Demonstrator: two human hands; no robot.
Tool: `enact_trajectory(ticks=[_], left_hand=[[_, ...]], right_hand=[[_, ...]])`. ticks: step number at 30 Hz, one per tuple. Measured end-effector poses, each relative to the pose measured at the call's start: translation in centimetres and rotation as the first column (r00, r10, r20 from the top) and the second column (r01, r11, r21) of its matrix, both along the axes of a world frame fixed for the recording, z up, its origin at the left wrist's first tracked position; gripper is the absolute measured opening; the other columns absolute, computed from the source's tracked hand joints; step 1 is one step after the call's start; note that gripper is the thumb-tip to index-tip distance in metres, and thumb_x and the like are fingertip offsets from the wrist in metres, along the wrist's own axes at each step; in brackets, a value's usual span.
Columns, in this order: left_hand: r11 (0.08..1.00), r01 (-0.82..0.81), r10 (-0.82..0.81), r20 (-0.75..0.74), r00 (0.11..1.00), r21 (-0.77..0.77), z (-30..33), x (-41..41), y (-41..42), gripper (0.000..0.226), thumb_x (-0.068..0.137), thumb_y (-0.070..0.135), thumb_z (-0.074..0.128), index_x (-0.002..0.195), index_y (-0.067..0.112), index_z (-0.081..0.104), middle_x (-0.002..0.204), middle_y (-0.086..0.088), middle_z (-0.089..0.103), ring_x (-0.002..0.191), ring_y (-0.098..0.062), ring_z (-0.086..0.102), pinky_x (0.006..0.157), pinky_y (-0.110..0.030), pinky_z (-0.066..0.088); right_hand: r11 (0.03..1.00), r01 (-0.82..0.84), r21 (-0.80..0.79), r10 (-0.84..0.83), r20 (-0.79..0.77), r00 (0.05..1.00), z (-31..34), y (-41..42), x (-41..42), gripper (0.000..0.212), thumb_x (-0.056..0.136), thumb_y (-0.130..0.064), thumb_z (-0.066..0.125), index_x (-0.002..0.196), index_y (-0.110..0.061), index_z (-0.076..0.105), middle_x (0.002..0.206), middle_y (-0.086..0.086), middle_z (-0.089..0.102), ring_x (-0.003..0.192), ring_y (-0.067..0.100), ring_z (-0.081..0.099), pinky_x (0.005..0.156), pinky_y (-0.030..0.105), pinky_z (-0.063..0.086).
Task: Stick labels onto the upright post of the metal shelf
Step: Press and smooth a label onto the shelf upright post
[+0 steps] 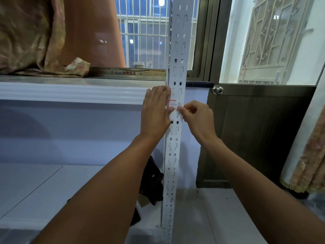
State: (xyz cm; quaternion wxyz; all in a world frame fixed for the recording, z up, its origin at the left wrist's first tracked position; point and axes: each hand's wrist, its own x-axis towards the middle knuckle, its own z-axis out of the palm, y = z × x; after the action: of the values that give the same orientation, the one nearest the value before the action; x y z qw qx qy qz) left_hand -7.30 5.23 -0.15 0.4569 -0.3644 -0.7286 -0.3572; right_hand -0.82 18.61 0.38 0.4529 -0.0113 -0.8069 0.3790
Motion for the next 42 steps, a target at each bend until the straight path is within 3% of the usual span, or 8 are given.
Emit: enact_trajectory(ticks=[4,8,11,15,22,33,38,42], left_hand=[[1.0,0.004,-0.004,0.012,1.0,-0.001,0.1,0.2,0.0,0.045,0.087,0.021,0.064,0.129,0.006,0.056,0.137,-0.01,0.057,0.134,-0.029,0.049,0.125,-0.049,0.022],[1.0,0.002,-0.002,0.024,1.0,-0.006,0.2,0.5,0.0,0.048,0.087,0.025,0.062,0.13,0.005,0.055,0.137,-0.012,0.057,0.134,-0.031,0.049,0.125,-0.052,0.024],[1.0,0.005,-0.004,0.032,0.999,-0.007,0.1,0.6,0.0,0.048,0.088,0.025,0.062,0.131,0.005,0.055,0.138,-0.011,0.056,0.135,-0.031,0.049,0.126,-0.05,0.022],[1.0,0.004,-0.004,0.013,1.0,-0.014,0.1,0.3,-0.1,0.045,0.091,0.018,0.067,0.132,0.006,0.055,0.139,-0.009,0.056,0.137,-0.029,0.047,0.124,-0.052,0.024],[1.0,0.003,-0.003,-0.005,1.0,-0.004,0.0,0.1,-0.1,0.045,0.089,0.014,0.07,0.13,0.006,0.055,0.137,-0.009,0.056,0.135,-0.028,0.049,0.124,-0.051,0.025],[1.0,-0.011,0.01,-0.008,1.0,-0.015,0.0,0.0,-0.1,0.045,0.088,0.014,0.071,0.13,0.007,0.054,0.138,-0.008,0.056,0.136,-0.028,0.047,0.126,-0.048,0.021],[1.0,-0.013,0.013,-0.018,1.0,-0.025,0.1,0.0,-0.2,0.046,0.089,0.015,0.071,0.131,0.008,0.054,0.138,-0.007,0.056,0.136,-0.027,0.046,0.126,-0.047,0.021],[0.999,-0.018,0.017,-0.02,1.0,-0.042,0.2,0.0,-0.5,0.049,0.088,0.01,0.072,0.133,0.009,0.052,0.139,-0.006,0.054,0.136,-0.025,0.046,0.127,-0.045,0.02]], right_hand=[[0.999,-0.033,-0.012,0.033,0.034,0.999,0.3,0.8,0.1,0.009,0.092,-0.017,0.07,0.084,-0.017,0.068,0.076,-0.004,0.072,0.067,0.013,0.07,0.067,0.022,0.06],[0.987,-0.013,0.158,-0.005,0.117,0.993,-0.4,1.9,0.8,0.031,0.096,0.003,0.053,0.105,-0.02,0.072,0.099,-0.01,0.071,0.089,0.004,0.066,0.081,0.015,0.054],[0.993,-0.001,0.117,-0.013,0.113,0.994,0.1,1.1,0.9,0.024,0.099,-0.008,0.052,0.107,-0.016,0.073,0.098,-0.014,0.067,0.083,0.001,0.065,0.071,0.008,0.046],[0.999,0.028,0.038,-0.03,0.059,0.998,0.8,0.0,0.0,0.027,0.092,-0.045,0.065,0.08,-0.022,0.067,0.081,-0.012,0.069,0.075,0.009,0.068,0.069,0.026,0.054],[0.998,0.05,0.044,-0.053,0.08,0.995,2.1,-0.5,-0.1,0.027,0.096,-0.02,0.065,0.082,0.003,0.063,0.084,0.013,0.072,0.075,0.027,0.067,0.07,0.04,0.058],[0.995,0.096,0.037,-0.098,0.066,0.993,0.5,0.1,1.1,0.021,0.093,-0.001,0.05,0.091,-0.011,0.069,0.085,-0.005,0.068,0.078,0.011,0.066,0.066,0.018,0.052],[0.999,0.051,-0.009,-0.05,0.076,0.996,-1.7,0.7,1.5,0.035,0.092,-0.022,0.045,0.074,0.006,0.056,0.075,0.025,0.064,0.058,0.033,0.057,0.052,0.033,0.044],[0.995,-0.019,0.097,0.005,0.141,0.99,-2.4,0.8,1.6,0.045,0.097,-0.048,0.054,0.077,-0.009,0.064,0.078,0.006,0.069,0.068,0.023,0.063,0.066,0.043,0.057]])
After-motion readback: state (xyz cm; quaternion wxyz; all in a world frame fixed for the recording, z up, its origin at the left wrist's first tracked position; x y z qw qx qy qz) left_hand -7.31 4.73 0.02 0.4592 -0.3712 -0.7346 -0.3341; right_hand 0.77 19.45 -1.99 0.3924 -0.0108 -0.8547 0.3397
